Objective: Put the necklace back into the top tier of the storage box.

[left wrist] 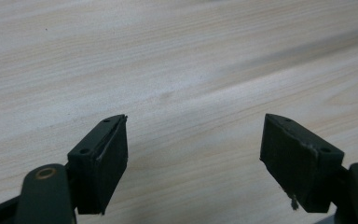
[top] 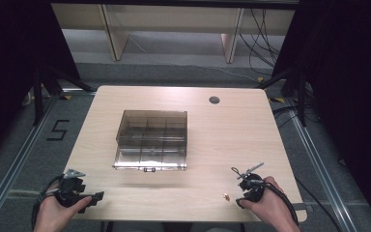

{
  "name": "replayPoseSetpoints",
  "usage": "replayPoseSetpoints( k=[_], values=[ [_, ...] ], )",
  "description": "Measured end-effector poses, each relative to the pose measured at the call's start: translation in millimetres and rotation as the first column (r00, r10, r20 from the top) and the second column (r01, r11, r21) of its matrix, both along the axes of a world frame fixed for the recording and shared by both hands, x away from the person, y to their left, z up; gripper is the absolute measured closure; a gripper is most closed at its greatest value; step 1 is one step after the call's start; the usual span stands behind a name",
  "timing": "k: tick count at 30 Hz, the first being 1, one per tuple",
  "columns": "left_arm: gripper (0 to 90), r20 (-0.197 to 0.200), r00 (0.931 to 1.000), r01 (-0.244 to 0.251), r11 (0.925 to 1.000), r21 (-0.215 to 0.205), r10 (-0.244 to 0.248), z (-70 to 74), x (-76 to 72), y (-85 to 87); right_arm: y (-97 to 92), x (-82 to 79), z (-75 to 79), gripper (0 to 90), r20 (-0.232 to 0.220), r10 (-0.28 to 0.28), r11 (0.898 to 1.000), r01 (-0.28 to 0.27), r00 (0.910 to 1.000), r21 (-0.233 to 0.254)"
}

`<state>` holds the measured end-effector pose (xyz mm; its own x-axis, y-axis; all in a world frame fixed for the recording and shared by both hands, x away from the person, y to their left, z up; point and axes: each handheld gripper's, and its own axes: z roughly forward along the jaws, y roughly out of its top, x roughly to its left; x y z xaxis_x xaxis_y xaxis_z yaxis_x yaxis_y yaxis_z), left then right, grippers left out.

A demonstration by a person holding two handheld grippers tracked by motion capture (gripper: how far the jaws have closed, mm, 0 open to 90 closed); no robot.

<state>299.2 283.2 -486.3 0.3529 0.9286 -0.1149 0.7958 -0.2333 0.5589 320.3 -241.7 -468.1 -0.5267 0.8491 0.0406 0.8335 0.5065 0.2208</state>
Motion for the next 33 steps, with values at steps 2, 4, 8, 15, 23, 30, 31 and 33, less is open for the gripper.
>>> replayPoseSetpoints(
  k=[2, 4, 8, 15, 23, 30, 31, 33],
  values=[
    [22.9, -0.012, 0.9999, 0.001, 1.0000, 0.001, -0.001, 0.2, 0.6, -0.7, -2.1, 1.7, -0.5, 60.6, 0.021, 0.050, 0.999, -0.050, 0.9985, 0.006],
    [22.8, -0.011, 0.9999, 0.010, 0.9999, 0.009, -0.010, 0.4, 1.4, -1.2, -0.8, 1.7, -0.2, 61.1, 0.013, 0.040, 0.999, -0.040, 0.9991, 0.009],
    [22.2, -0.021, 0.9996, 0.018, 0.9998, 0.012, -0.018, -0.9, 0.9, -1.3, 3.6, 3.1, 3.7, 67.0, -0.021, 0.052, 0.998, -0.053, 0.9984, -0.025],
    [21.8, -0.029, 0.9995, 0.016, 0.9998, 0.014, -0.016, -1.5, 1.8, -0.8, 11.0, 4.3, 6.9, 73.7, -0.051, 0.035, 0.999, -0.036, 0.9981, -0.017],
    [21.8, -0.040, 0.9991, 0.013, 0.9997, 0.021, -0.012, -1.7, 1.2, -1.4, 16.7, 12.0, 8.1, 75.2, -0.088, 0.053, 0.997, -0.057, 0.9947, -0.046],
    [21.8, -0.036, 0.9991, 0.024, 0.9995, 0.021, -0.023, -3.5, 2.2, -3.5, 21.8, 16.6, 10.3, 73.1, -0.117, 0.055, 0.997, -0.060, 0.9916, -0.043],
    [21.8, -0.039, 0.9988, 0.030, 0.9992, 0.024, -0.029, -3.4, 2.3, -3.3, 21.7, 18.5, 10.8, 72.8, -0.112, 0.078, 0.995, -0.085, 0.9906, -0.052],
    [21.8, -0.046, 0.9985, 0.033, 0.9990, 0.030, -0.031, -2.7, 2.2, -4.0, 23.5, 19.5, 11.1, 72.5, -0.110, 0.083, 0.995, -0.089, 0.9905, -0.050]
  ],
)
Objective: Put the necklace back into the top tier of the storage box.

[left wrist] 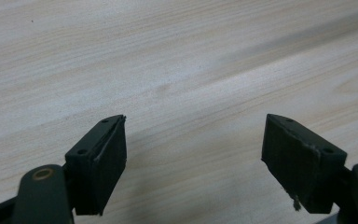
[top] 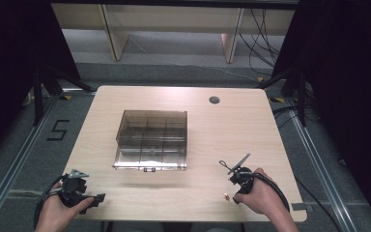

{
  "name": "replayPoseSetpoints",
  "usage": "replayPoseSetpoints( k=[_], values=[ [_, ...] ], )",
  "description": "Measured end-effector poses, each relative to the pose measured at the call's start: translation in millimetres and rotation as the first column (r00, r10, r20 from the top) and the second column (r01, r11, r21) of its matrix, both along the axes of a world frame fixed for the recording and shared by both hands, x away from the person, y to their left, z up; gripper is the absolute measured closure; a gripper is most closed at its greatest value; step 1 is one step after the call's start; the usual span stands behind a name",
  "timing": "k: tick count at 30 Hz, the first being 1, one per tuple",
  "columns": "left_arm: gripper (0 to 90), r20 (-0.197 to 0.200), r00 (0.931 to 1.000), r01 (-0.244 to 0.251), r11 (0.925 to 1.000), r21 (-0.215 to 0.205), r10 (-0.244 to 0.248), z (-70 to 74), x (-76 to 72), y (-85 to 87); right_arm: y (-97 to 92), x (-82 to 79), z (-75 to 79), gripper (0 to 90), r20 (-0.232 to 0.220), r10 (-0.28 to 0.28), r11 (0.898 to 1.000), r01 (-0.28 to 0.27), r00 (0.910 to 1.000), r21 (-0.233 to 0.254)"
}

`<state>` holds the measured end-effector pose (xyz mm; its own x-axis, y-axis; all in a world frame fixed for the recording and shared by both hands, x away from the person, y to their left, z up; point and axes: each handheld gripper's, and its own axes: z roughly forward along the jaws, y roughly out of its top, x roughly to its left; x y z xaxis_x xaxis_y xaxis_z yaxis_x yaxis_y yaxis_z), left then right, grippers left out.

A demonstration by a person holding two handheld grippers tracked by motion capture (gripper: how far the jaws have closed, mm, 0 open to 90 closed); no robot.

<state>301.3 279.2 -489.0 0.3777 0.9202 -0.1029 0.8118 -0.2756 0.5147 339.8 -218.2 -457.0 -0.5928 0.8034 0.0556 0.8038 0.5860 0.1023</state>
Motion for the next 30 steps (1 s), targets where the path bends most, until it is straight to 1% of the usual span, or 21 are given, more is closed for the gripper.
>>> replayPoseSetpoints(
  k=[1, 2, 3, 5, 6, 7, 8, 9, 10, 13, 15, 17, 19, 21, 22, 23, 24, 25, 27, 29, 30],
  values=[
    [21.8, 0.002, 1.0000, 0.000, 1.0000, 0.001, 0.000, -0.1, -0.1, -0.3, 2.4, 1.1, 2.1, 72.4, -0.017, -0.011, 1.000, 0.011, 0.9998, -0.011],
    [21.8, 0.003, 1.0000, 0.000, 1.0000, 0.004, 0.000, 0.0, -0.2, -0.5, 3.1, 1.1, 1.7, 72.3, -0.005, -0.004, 1.000, 0.004, 1.0000, -0.004],
    [21.8, 0.006, 1.0000, 0.007, 1.0000, 0.004, -0.007, -0.3, 0.0, -0.1, 6.7, 1.8, 1.6, 72.2, -0.018, -0.017, 1.000, 0.017, 0.9997, -0.011],
    [21.8, 0.014, 0.9999, -0.009, 1.0000, -0.003, 0.009, -1.1, -0.6, -2.0, 8.0, 2.0, 0.4, 72.2, -0.019, -0.014, 1.000, 0.014, 0.9997, -0.009],
    [21.8, 0.008, 1.0000, -0.001, 1.0000, 0.000, 0.001, -0.8, -0.5, -1.6, 7.6, 2.4, -2.5, 72.1, -0.014, 0.012, 1.000, -0.012, 0.9998, -0.005],
    [21.8, -0.001, 1.0000, 0.006, 1.0000, 0.005, -0.006, -0.5, -0.5, -1.9, 12.5, 1.3, -5.3, 72.0, -0.038, -0.016, 0.999, 0.015, 0.9992, -0.031],
    [21.8, 0.002, 1.0000, 0.005, 1.0000, 0.001, -0.005, -0.9, -0.7, -2.7, 13.2, 1.0, -6.4, 72.0, -0.041, -0.015, 0.999, 0.014, 0.9990, -0.029],
    [21.8, 0.002, 1.0000, 0.005, 1.0000, 0.001, -0.005, -0.9, -0.7, -2.7, 12.6, 2.1, -7.6, 72.0, -0.035, 0.026, 0.999, -0.027, 0.9991, -0.023],
    [21.8, 0.004, 1.0000, 0.004, 1.0000, -0.002, -0.004, -1.1, -0.7, -3.1, 12.9, 2.0, -9.4, 72.0, -0.033, 0.034, 0.999, -0.035, 0.9989, -0.022],
    [21.8, 0.001, 0.9999, 0.011, 0.9999, 0.002, -0.011, -1.1, -0.3, -3.4, 16.1, 1.4, -11.4, 71.6, -0.038, 0.015, 0.999, -0.016, 0.9991, -0.028],
    [21.8, 0.002, 0.9999, 0.013, 0.9999, 0.005, -0.013, -1.0, -0.5, -3.7, 16.9, 3.2, -12.6, 69.9, -0.038, 0.047, 0.999, -0.048, 0.9982, -0.025],
    [21.9, -0.001, 0.9999, 0.014, 0.9999, 0.006, -0.014, -0.4, -0.9, -3.7, 20.9, 2.9, -12.9, 68.3, -0.041, 0.027, 0.999, -0.028, 0.9988, -0.032],
    [21.9, -0.002, 0.9998, 0.019, 0.9998, 0.008, -0.019, -0.4, -0.9, -3.8, 21.5, 5.3, -14.0, 67.8, -0.019, 0.067, 0.997, -0.067, 0.9976, -0.027],
    [21.9, -0.007, 0.9998, 0.018, 0.9998, 0.010, -0.018, -0.5, -1.0, -4.0, 27.8, 5.5, -12.7, 68.0, -0.035, 0.029, 0.999, -0.030, 0.9990, -0.034],
    [21.9, -0.005, 0.9998, 0.018, 0.9998, 0.010, -0.018, -0.7, -1.1, -4.3, 27.8, 5.5, -12.7, 68.0, -0.035, 0.029, 0.999, -0.030, 0.9990, -0.034],
    [21.9, -0.003, 0.9999, 0.014, 0.9999, 0.006, -0.014, -0.6, -1.3, -4.7, 27.6, 6.6, -13.4, 68.2, -0.029, 0.054, 0.998, -0.055, 0.9981, -0.034],
    [21.9, 0.003, 0.9999, 0.016, 0.9999, 0.003, -0.016, -0.6, -1.4, -4.8, 29.7, 6.4, -13.9, 68.6, -0.029, 0.035, 0.999, -0.036, 0.9990, -0.040],
    [21.8, 0.002, 0.9999, 0.017, 0.9999, 0.002, -0.017, -0.5, -1.4, -4.8, 29.7, 7.3, -16.0, 69.3, -0.035, 0.062, 0.997, -0.064, 0.9975, -0.045],
    [21.9, -0.002, 0.9997, 0.023, 0.9997, 0.005, -0.023, -0.3, -1.4, -4.5, 31.3, 6.9, -15.9, 70.4, -0.039, 0.047, 0.997, -0.049, 0.9981, -0.052],
    [21.9, 0.000, 0.9995, 0.032, 0.9995, 0.005, -0.032, -1.3, -1.0, -4.4, 30.3, 7.2, -16.4, 72.6, -0.037, 0.063, 0.996, -0.065, 0.9973, -0.054],
    [21.9, 0.000, 0.9995, 0.032, 0.9995, 0.005, -0.032, -1.3, -1.0, -4.4, 31.2, 7.5, -16.4, 73.7, -0.039, 0.051, 0.997, -0.054, 0.9979, -0.062]
  ],
)
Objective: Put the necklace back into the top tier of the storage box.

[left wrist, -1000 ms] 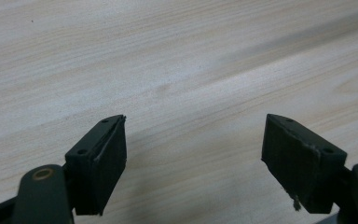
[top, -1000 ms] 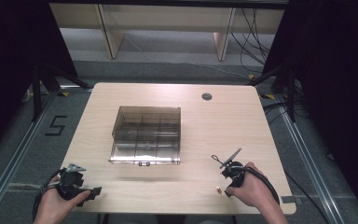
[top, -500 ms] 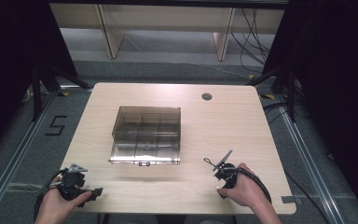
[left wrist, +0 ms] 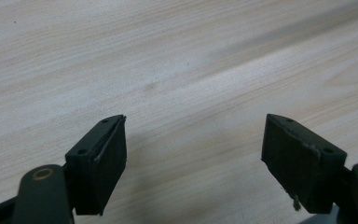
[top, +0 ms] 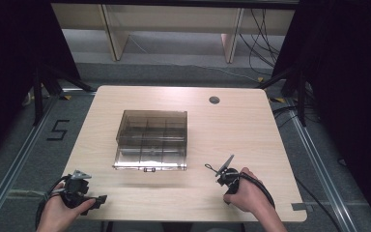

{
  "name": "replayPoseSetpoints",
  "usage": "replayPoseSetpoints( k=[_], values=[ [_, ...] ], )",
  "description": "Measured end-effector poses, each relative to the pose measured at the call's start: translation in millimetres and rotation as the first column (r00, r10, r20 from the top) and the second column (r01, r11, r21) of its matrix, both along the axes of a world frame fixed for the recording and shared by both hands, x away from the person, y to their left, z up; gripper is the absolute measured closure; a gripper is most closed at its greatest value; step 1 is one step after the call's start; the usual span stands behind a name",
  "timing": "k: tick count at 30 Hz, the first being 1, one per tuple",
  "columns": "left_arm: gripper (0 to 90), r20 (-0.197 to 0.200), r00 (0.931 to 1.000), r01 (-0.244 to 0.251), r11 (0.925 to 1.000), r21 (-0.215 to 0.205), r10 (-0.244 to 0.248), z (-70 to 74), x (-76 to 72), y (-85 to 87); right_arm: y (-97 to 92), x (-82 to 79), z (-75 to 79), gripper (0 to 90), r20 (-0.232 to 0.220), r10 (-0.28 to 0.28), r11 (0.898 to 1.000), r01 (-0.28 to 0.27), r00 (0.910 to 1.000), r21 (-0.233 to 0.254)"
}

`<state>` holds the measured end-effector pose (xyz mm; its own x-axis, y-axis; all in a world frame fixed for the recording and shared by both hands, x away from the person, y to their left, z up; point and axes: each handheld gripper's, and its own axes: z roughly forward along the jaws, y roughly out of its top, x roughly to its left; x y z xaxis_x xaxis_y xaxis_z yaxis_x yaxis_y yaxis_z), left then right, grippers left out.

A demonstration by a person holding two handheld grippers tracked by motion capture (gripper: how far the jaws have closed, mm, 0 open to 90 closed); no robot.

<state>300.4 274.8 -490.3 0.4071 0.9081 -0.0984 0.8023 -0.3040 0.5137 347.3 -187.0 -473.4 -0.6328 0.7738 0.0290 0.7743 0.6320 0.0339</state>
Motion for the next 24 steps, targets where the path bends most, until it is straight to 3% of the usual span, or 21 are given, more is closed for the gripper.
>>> replayPoseSetpoints(
  k=[1, 3, 4, 8, 9, 10, 12, 13, 15, 19, 20, 22, 23, 24],
  values=[
    [21.9, 0.000, 1.0000, -0.001, 1.0000, -0.001, 0.001, 0.0, -0.1, -0.3, 1.9, -1.1, 0.5, 74.9, -0.007, -0.025, 1.000, 0.025, 0.9997, -0.012],
    [21.9, 0.002, 1.0000, -0.001, 1.0000, -0.003, 0.001, 0.6, -0.4, -1.1, 0.1, 1.3, -1.2, 76.9, 0.021, 0.036, 0.999, -0.036, 0.9991, -0.020],
    [22.0, 0.002, 1.0000, -0.001, 1.0000, -0.003, 0.001, 0.6, -0.4, -1.1, 0.1, 1.3, -1.2, 76.9, 0.021, 0.036, 0.999, -0.036, 0.9991, -0.020],
    [22.1, 0.009, 0.9999, 0.006, 0.9999, -0.014, -0.006, 0.1, -0.4, -1.4, 3.2, -0.4, -1.1, 81.7, 0.003, -0.002, 1.000, 0.002, 1.0000, -0.026],
    [22.1, 0.008, 1.0000, 0.005, 0.9999, -0.014, -0.005, -0.1, -0.4, -1.6, 2.5, 1.0, -1.9, 83.6, 0.028, 0.041, 0.999, -0.040, 0.9988, -0.029],
    [22.1, 0.005, 0.9999, 0.012, 0.9999, -0.009, -0.012, 0.2, -0.3, -1.0, 3.7, 0.1, -1.5, 84.4, -0.007, 0.018, 0.999, -0.018, 0.9998, -0.026],
    [22.1, 0.005, 0.9999, 0.012, 0.9999, -0.010, -0.012, 0.2, -0.3, -1.2, 8.7, -2.3, 0.8, 85.8, -0.018, -0.045, 0.998, 0.044, 0.9988, -0.040],
    [22.1, 0.005, 0.9999, 0.011, 0.9999, -0.009, -0.010, 0.2, -0.4, -1.3, 5.1, -0.4, -1.2, 86.6, -0.006, -0.003, 1.000, 0.003, 1.0000, -0.026],
    [22.1, 0.008, 0.9999, 0.011, 0.9999, -0.009, -0.011, 0.4, -0.5, -1.4, 5.5, -0.2, -0.5, 87.3, -0.018, -0.043, 0.999, 0.043, 0.9989, -0.017],
    [22.3, 0.007, 0.9999, 0.012, 0.9998, -0.014, -0.011, 0.7, 0.1, -0.3, 0.9, 2.5, -0.7, 87.6, -0.017, -0.024, 1.000, 0.024, 0.9996, 0.005],
    [22.3, 0.007, 0.9999, 0.012, 0.9998, -0.016, -0.011, 0.3, 0.2, -0.5, 2.3, 1.4, -0.2, 87.7, -0.022, -0.062, 0.998, 0.062, 0.9979, -0.001],
    [22.4, 0.005, 1.0000, 0.008, 0.9998, -0.019, -0.008, 0.1, 0.0, -1.3, -0.6, 2.1, 0.2, 87.9, -0.014, -0.034, 0.999, 0.034, 0.9993, 0.005],
    [22.3, 0.004, 0.9999, 0.011, 0.9998, -0.016, -0.011, 0.3, -0.2, -1.3, -0.6, 1.9, 0.4, 87.9, -0.018, -0.061, 0.998, 0.061, 0.9979, 0.002],
    [22.4, 0.008, 0.9999, 0.010, 0.9998, -0.014, -0.010, 0.4, -0.4, -1.4, -1.8, 2.7, 2.0, 88.1, -0.014, -0.048, 0.999, 0.048, 0.9987, 0.002]
  ],
)
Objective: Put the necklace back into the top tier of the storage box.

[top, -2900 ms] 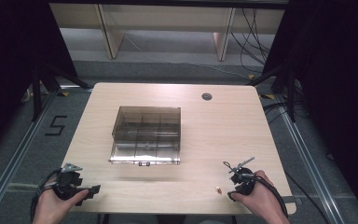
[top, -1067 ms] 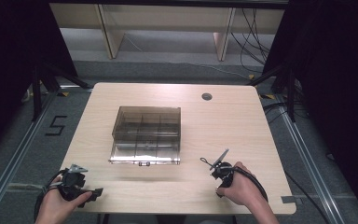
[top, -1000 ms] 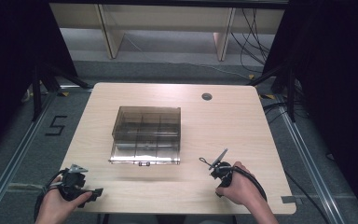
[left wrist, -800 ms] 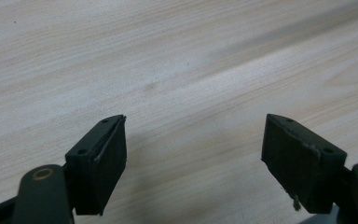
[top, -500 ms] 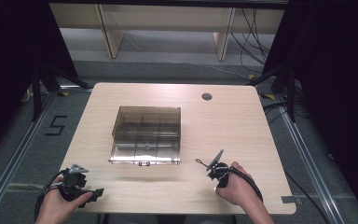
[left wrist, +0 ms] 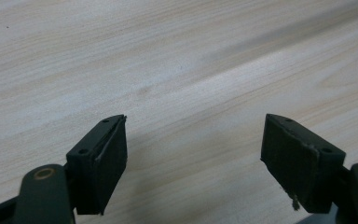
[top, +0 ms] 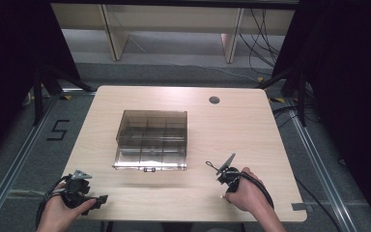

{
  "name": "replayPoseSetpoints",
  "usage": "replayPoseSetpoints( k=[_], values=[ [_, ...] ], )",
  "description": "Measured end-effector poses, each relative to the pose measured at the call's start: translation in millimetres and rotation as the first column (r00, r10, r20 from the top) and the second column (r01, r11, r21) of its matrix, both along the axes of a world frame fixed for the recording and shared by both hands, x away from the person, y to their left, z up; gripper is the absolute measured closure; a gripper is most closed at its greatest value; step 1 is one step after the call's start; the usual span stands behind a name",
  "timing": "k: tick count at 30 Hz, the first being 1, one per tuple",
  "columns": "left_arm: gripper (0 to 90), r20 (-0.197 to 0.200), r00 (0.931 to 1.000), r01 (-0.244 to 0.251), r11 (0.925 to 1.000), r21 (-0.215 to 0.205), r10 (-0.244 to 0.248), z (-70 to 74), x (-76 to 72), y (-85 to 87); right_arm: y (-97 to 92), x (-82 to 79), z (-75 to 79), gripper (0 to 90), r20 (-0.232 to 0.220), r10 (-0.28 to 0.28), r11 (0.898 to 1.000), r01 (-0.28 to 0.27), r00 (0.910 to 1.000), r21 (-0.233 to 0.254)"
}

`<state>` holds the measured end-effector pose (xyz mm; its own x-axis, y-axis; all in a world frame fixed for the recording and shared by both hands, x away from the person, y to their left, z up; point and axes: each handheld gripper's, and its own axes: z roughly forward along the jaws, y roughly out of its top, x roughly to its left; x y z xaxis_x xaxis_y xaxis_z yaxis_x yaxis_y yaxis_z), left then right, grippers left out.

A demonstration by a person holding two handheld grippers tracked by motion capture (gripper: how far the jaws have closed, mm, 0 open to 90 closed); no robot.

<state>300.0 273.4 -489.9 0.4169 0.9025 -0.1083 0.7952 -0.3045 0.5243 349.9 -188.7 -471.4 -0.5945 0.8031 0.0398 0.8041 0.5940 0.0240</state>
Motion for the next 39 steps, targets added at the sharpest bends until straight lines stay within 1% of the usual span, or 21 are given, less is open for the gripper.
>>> replayPoseSetpoints(
  k=[1, 3, 4, 5, 11, 13, 16, 18, 20, 21, 26, 27, 28, 29, 30, 31, 33, 34, 35, 38, 39],
  values=[
    [22.4, 0.001, 1.0000, 0.000, 1.0000, 0.001, 0.000, 0.0, -0.2, 0.0, -1.1, 0.0, 0.3, 88.1, 0.008, 0.002, 1.000, -0.002, 1.0000, 0.005],
    [22.3, 0.000, 1.0000, 0.002, 1.0000, 0.001, -0.002, -0.6, -0.3, -0.1, -0.3, -0.8, 3.5, 88.1, -0.003, -0.031, 0.999, 0.032, 0.9995, 0.007],
    [22.3, -0.002, 1.0000, 0.003, 1.0000, 0.002, -0.003, -0.9, -0.2, -0.2, -1.7, -0.5, 4.5, 88.2, 0.000, -0.017, 1.000, 0.017, 0.9999, 0.013],
    [22.4, -0.002, 1.0000, 0.002, 1.0000, -0.004, -0.002, -1.5, -0.1, -0.8, -0.7, -1.2, 6.3, 88.2, -0.002, -0.042, 0.999, 0.042, 0.9991, 0.012],
    [22.4, -0.010, 0.9999, 0.007, 1.0000, 0.003, -0.007, -1.9, 0.9, -3.8, -3.8, 0.8, 18.0, 88.2, 0.005, -0.035, 0.998, 0.034, 0.9994, 0.049],
    [22.4, -0.014, 0.9998, 0.013, 0.9999, 0.008, -0.013, -1.3, 0.7, -4.9, -3.1, 0.7, 22.7, 88.2, 0.003, -0.072, 0.996, 0.071, 0.9974, 0.054],
    [22.4, -0.010, 0.9999, 0.006, 1.0000, -0.003, -0.006, -2.2, 0.2, -5.8, -6.1, 0.7, 28.7, 88.2, 0.003, -0.090, 0.993, 0.090, 0.9959, 0.080],
    [22.3, -0.020, 0.9997, 0.011, 0.9999, 0.006, -0.011, -2.6, 1.0, -6.8, -6.9, 0.9, 31.4, 88.2, 0.001, -0.100, 0.992, 0.100, 0.9950, 0.081],
    [22.3, -0.004, 1.0000, 0.003, 1.0000, 0.007, -0.003, -2.8, 1.2, -8.5, -8.7, 1.7, 34.4, 88.2, -0.006, -0.083, 0.993, 0.083, 0.9966, 0.080],
    [22.3, -0.009, 0.9999, 0.012, 0.9999, 0.004, -0.012, -1.6, 0.3, -8.7, -8.2, 1.3, 34.9, 88.2, -0.001, -0.103, 0.991, 0.103, 0.9947, 0.083],
    [22.3, -0.016, 0.9998, 0.011, 0.9999, 0.011, -0.011, -2.1, -0.1, -9.1, -7.7, 0.6, 35.1, 88.2, -0.001, -0.107, 0.990, 0.106, 0.9943, 0.096],
    [22.3, -0.017, 0.9998, 0.010, 0.9999, 0.010, -0.010, -1.9, -0.3, -9.2, -8.2, 0.9, 34.6, 88.2, 0.000, -0.089, 0.991, 0.089, 0.9960, 0.102],
    [22.3, -0.007, 0.9999, 0.008, 0.9999, 0.008, -0.008, -2.5, -0.3, -9.6, -10.3, 2.7, 32.7, 88.2, 0.029, -0.039, 0.992, 0.035, 0.9988, 0.119],
    [22.3, -0.006, 0.9999, 0.011, 0.9999, 0.009, -0.011, -1.8, -0.8, -10.2, -9.2, 2.0, 33.9, 88.2, 0.016, -0.052, 0.992, 0.050, 0.9985, 0.115],
    [22.4, 0.006, 0.9999, 0.011, 0.9999, 0.003, -0.011, -2.4, -0.9, -10.9, -6.0, -0.4, 36.6, 88.2, -0.011, -0.104, 0.990, 0.105, 0.9945, 0.098],
    [22.3, -0.018, 0.9997, 0.018, 0.9997, 0.015, -0.018, -0.4, -0.8, -10.5, -6.0, -0.4, 38.4, 88.2, -0.013, -0.099, 0.990, 0.100, 0.9950, 0.103],
    [22.3, -0.015, 0.9997, 0.019, 0.9997, 0.014, -0.018, -1.3, -1.2, -11.1, -5.3, -0.6, 39.9, 88.2, -0.005, -0.102, 0.989, 0.102, 0.9948, 0.111],
    [22.3, -0.019, 0.9995, 0.024, 0.9996, 0.015, -0.024, -1.7, -1.4, -11.1, -6.0, 0.6, 40.6, 88.2, 0.001, -0.081, 0.991, 0.080, 0.9967, 0.108],
    [22.3, -0.019, 0.9994, 0.028, 0.9995, 0.013, -0.028, -2.3, -1.4, -10.9, -4.3, -0.6, 41.5, 88.2, -0.003, -0.102, 0.988, 0.102, 0.9948, 0.113],
    [22.3, -0.018, 0.9994, 0.031, 0.9994, 0.015, -0.031, -1.9, -1.3, -10.4, -2.9, -0.3, 43.0, 88.2, -0.004, -0.093, 0.989, 0.092, 0.9957, 0.115],
    [22.4, -0.009, 0.9999, 0.009, 0.9999, 0.005, -0.009, -3.1, -1.1, -11.6, -2.3, -0.8, 44.0, 88.2, -0.001, -0.095, 0.989, 0.095, 0.9955, 0.112]
  ],
)
